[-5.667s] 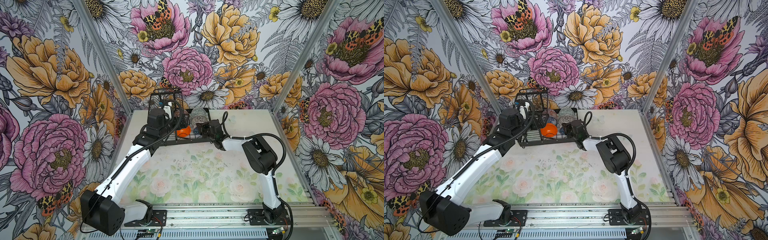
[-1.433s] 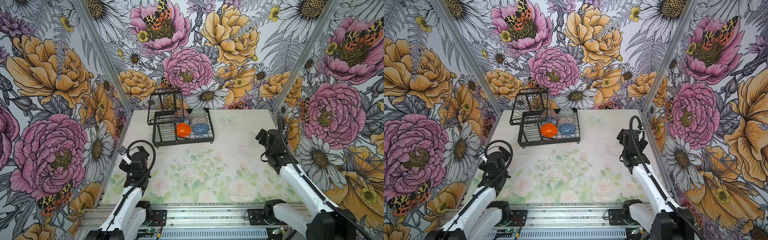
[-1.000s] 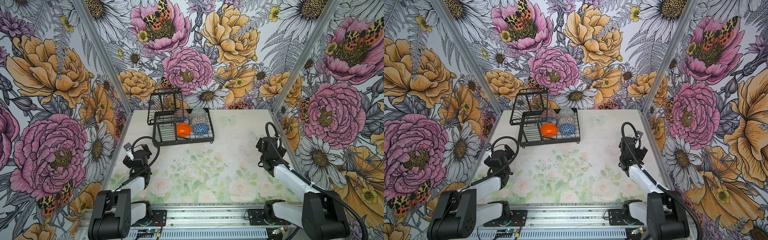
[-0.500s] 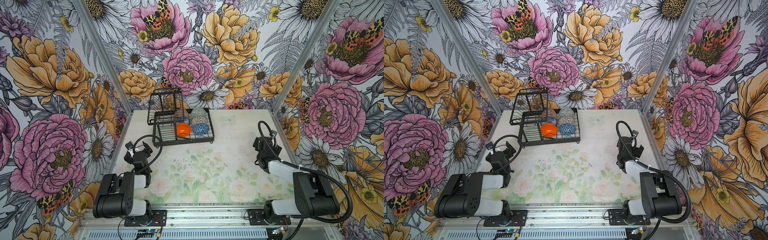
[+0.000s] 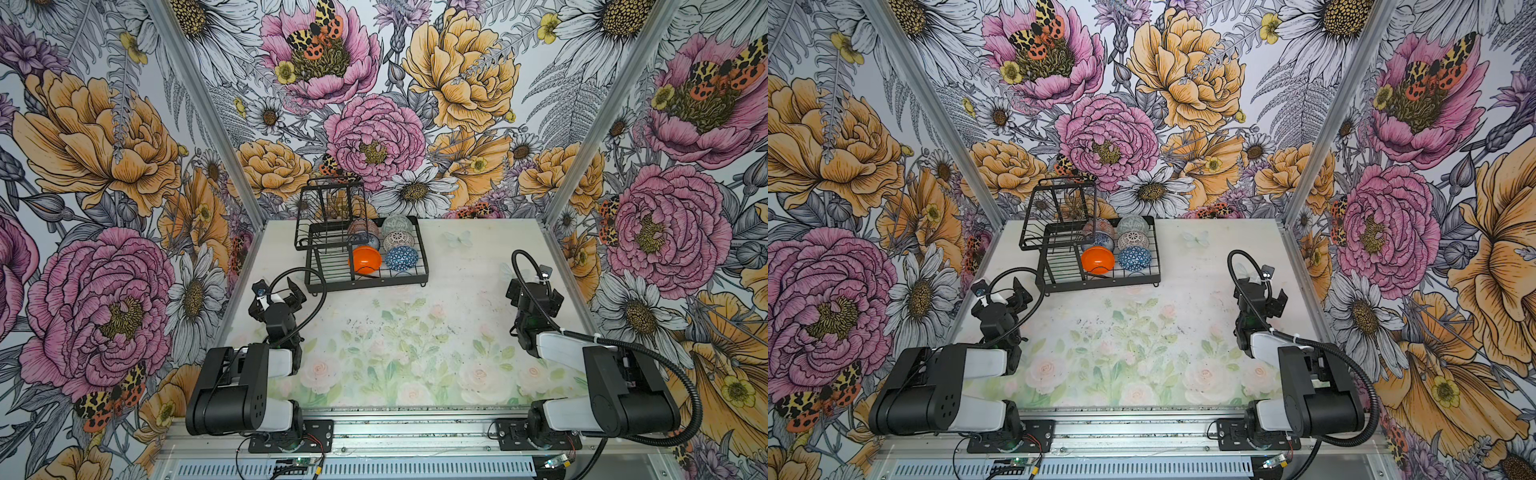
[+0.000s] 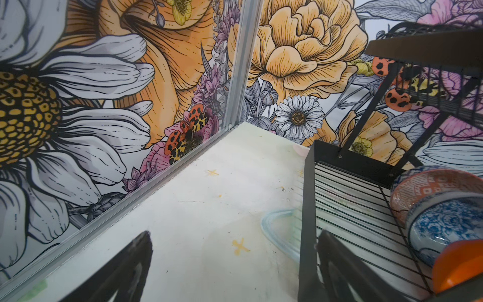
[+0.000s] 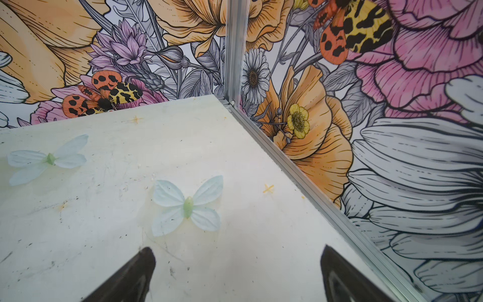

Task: Load bowls into a dish rack
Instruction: Reset both arms

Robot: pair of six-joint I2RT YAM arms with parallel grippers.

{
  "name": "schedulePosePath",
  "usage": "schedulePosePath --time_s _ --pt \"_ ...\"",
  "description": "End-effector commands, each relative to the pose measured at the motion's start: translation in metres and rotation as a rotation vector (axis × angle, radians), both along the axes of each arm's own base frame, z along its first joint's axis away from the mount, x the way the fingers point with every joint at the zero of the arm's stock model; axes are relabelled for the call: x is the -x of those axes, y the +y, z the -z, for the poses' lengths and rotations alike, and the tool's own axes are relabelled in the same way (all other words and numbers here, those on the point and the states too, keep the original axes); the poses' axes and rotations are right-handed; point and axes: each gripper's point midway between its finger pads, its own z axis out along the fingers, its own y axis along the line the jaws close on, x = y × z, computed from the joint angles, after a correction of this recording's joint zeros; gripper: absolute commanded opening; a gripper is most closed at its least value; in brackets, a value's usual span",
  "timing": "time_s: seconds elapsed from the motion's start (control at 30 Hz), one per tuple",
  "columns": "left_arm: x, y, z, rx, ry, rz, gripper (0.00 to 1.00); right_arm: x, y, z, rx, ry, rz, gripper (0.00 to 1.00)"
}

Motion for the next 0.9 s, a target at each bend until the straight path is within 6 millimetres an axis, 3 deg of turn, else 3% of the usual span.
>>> schedulePosePath --time_s 0.0,0.07,0.3,0.4,0.7,0.87 --pt "-0.019 -0.028 -0.003 -0.048 0.001 0.17 0.99 -0.013 0.003 -0.016 0.011 -0.098 -0.035 0.99" --pt "-0.025 -0.036 0.008 -0.053 0.0 0.221 0.99 -0.02 0.008 -0.013 0.015 -0.073 -0.07 0.99" --pt "-0.025 -0.036 0.008 -0.047 0.01 0.228 0.99 -0.022 0.007 -0.009 -0.024 -0.072 -0.107 0.99" --pt "-0.026 -0.036 0.008 -0.05 0.008 0.228 0.99 -0.037 0.021 -0.003 -0.017 -0.019 -0.198 0.99" --pt "-0.032 -0.042 0.01 -0.05 0.033 0.267 0.99 -0.029 0.025 0.002 -0.004 -0.086 -0.222 0.99" --pt "-0.047 -0.059 0.015 -0.06 0.101 0.376 0.99 -0.029 0.027 0.002 0.0 -0.082 -0.221 1.0"
